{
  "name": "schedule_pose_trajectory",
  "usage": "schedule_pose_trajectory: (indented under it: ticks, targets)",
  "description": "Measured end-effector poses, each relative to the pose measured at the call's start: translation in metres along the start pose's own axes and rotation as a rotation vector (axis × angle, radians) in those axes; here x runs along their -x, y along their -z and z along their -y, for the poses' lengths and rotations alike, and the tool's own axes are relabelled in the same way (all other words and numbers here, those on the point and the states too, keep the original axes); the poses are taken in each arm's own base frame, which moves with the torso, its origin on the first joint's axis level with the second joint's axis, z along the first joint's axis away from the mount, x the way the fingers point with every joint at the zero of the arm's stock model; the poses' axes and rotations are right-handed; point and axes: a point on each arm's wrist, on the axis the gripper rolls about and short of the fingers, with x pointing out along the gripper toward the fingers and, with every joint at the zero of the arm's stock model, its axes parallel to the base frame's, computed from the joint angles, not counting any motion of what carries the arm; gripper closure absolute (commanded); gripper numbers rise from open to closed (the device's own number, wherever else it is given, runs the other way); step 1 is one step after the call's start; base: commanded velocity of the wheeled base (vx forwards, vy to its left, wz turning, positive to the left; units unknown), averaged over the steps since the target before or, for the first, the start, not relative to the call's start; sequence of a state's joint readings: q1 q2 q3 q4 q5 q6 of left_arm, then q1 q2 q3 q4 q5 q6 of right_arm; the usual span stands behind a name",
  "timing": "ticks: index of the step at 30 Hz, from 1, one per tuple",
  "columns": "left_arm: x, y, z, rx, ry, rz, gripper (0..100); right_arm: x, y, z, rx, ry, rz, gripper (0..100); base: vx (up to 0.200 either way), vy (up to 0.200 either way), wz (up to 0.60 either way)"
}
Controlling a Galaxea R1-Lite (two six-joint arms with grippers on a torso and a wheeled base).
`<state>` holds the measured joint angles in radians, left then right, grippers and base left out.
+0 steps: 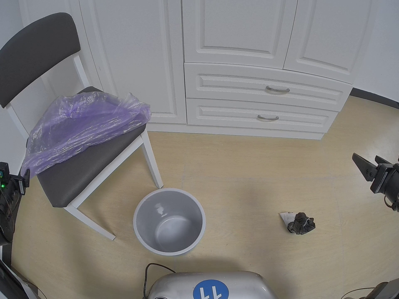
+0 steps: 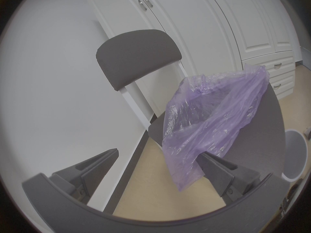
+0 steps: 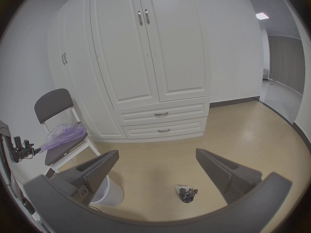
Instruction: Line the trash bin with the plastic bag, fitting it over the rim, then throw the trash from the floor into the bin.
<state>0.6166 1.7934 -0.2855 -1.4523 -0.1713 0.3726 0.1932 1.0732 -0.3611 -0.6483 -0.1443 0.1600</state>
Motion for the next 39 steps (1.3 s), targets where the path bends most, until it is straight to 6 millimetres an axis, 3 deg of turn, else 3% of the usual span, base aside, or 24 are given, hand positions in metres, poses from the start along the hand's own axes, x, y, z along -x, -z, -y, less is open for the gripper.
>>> schedule_pose_trajectory:
  ticks: [18, 32, 39]
  targets:
    - [-0.026, 0.025, 0.003, 0.075, 0.016, -0.03, 0, 0.0, 0.0, 0.0, 0.0, -0.001, -0.001, 0, 0.0, 0.0, 0.0]
    - [-0.035, 0.037, -0.02, 0.088, 0.016, -0.016, 0, 0.001, 0.0, 0.0, 0.0, -0.002, 0.001, 0, 0.0, 0.0, 0.0]
    - [-0.044, 0.039, -0.012, 0.17, 0.064, -0.011, 0, 0.001, 0.0, 0.0, 0.0, -0.003, 0.002, 0, 0.0, 0.0, 0.0]
